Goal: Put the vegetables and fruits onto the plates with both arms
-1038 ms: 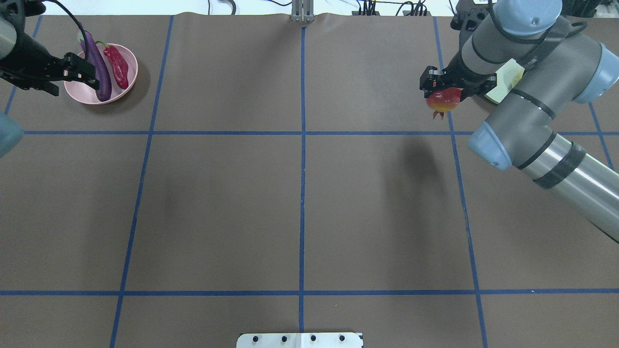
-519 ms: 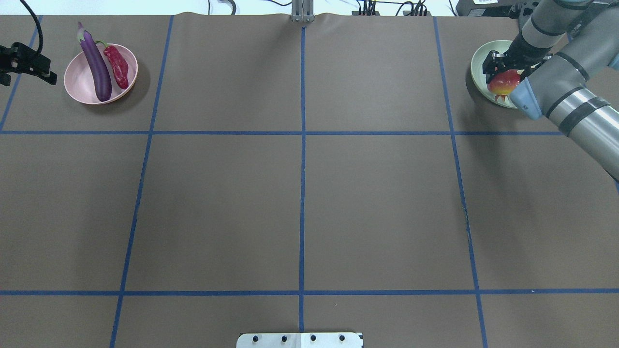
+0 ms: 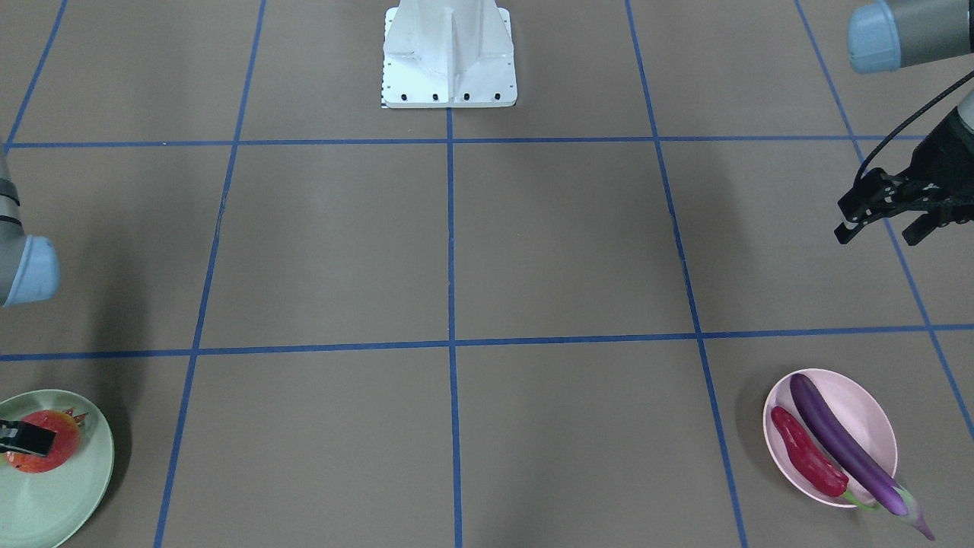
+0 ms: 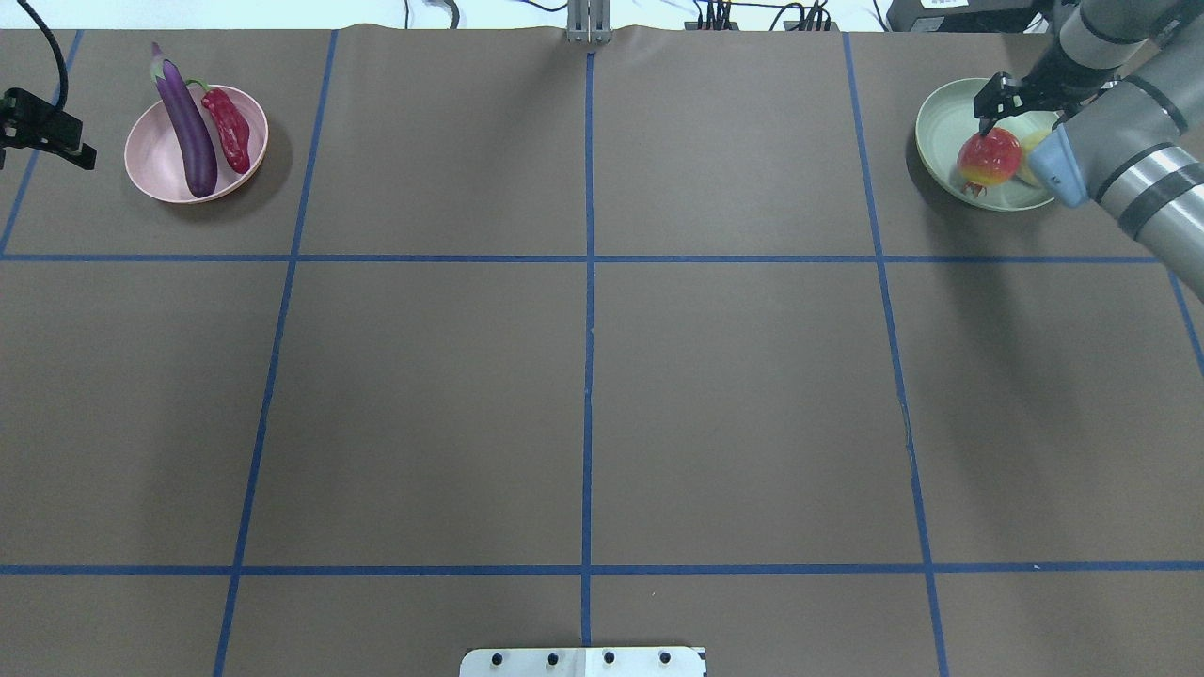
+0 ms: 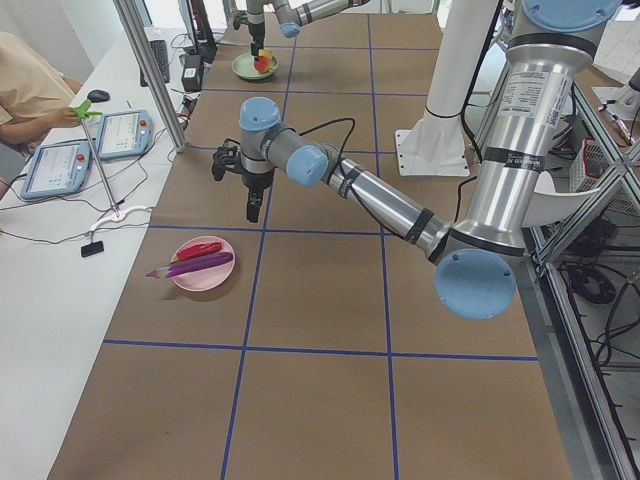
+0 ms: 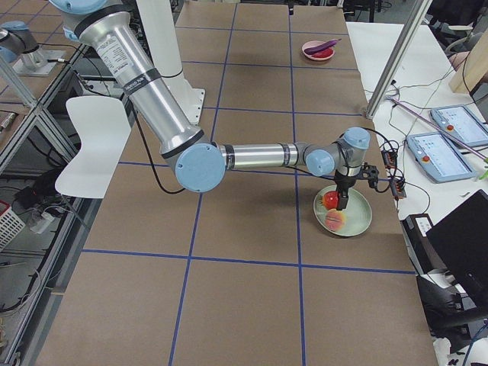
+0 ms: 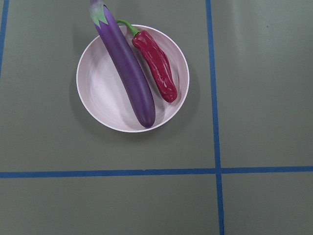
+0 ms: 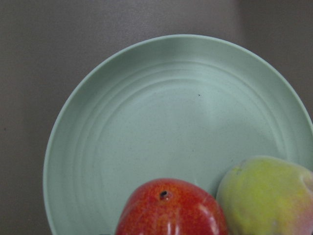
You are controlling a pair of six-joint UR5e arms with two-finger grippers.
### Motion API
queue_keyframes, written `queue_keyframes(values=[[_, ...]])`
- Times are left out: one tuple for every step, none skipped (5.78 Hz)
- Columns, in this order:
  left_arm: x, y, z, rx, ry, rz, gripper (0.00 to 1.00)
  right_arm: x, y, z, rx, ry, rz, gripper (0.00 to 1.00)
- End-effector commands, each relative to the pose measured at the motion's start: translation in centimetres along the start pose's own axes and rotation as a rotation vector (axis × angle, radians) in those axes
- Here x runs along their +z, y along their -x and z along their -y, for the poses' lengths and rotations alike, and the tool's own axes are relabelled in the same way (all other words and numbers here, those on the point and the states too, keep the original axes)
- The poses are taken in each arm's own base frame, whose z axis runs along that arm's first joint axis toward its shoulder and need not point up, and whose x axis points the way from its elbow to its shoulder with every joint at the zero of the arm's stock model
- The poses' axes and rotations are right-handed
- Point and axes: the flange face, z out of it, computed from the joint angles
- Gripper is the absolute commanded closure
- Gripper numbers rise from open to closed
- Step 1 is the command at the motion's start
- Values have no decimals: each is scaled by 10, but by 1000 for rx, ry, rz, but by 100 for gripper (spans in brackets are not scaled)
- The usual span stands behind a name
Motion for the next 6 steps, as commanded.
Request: queue_keyframes(values=[[-5,36,-9,44,3,21,0,-52,-63,-14,-21,-34,94,0],[-10,63,-28,78,10,34,0,-68,-100,-68,-16,-37,158,0],[-12,86,-46,109,21,47,0,-81,-131,-101,11,-27,215,0],[-12,92,-54,111,36,31,0,-88,-147,-132,19,-26,233,0],[-17,105,-53,67,49,41,0,-101,-155,-158,17,-40,243,0],[-23,113,-51,31,62,22,0,-115,-165,-190,16,-57,247,0]])
